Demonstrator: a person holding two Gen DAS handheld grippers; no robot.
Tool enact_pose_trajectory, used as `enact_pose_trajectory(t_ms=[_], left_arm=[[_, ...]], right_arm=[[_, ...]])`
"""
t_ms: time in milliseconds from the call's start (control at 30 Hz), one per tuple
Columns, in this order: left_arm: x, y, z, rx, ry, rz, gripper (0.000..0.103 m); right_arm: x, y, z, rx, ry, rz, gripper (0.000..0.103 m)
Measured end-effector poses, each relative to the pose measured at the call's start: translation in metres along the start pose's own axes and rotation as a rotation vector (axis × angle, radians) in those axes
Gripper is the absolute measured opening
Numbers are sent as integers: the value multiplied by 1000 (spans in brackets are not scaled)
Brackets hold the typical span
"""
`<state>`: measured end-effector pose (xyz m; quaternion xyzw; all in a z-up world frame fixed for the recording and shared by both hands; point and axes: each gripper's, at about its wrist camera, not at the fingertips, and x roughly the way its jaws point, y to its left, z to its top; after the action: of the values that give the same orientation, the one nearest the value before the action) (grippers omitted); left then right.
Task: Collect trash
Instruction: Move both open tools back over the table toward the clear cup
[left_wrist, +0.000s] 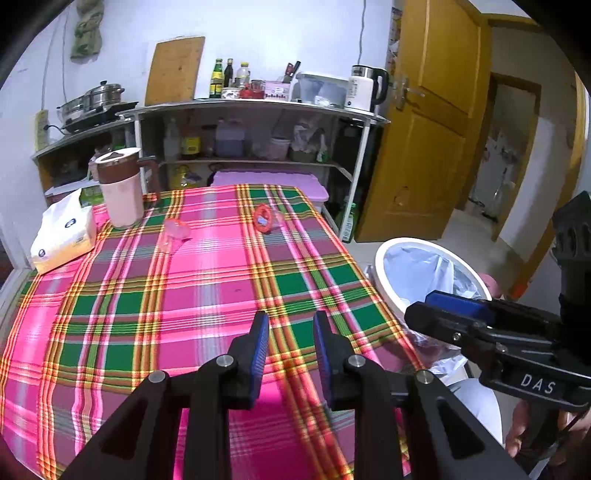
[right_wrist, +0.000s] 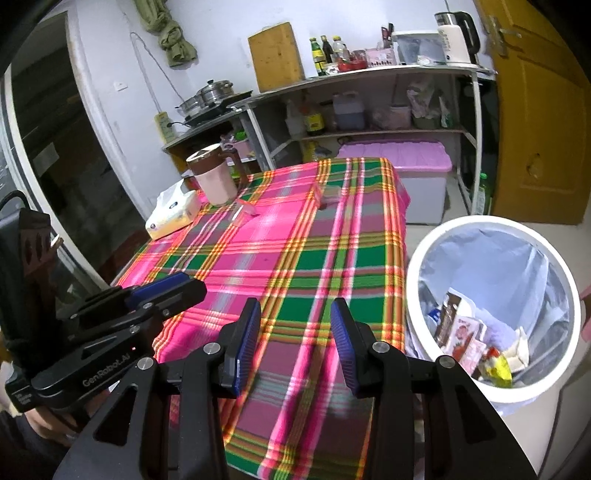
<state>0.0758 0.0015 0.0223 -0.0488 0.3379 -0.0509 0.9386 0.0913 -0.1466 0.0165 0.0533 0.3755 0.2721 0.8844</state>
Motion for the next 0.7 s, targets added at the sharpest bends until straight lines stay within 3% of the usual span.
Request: enact_pose_trajectory(t_ms=[433, 700], left_arm=[[24, 54, 12, -45, 22, 45, 26], [49, 83, 32, -34, 31, 61, 35]], right_arm=[[44, 19, 26, -63, 58, 20, 45], [79, 19, 57, -108, 62, 11, 48]])
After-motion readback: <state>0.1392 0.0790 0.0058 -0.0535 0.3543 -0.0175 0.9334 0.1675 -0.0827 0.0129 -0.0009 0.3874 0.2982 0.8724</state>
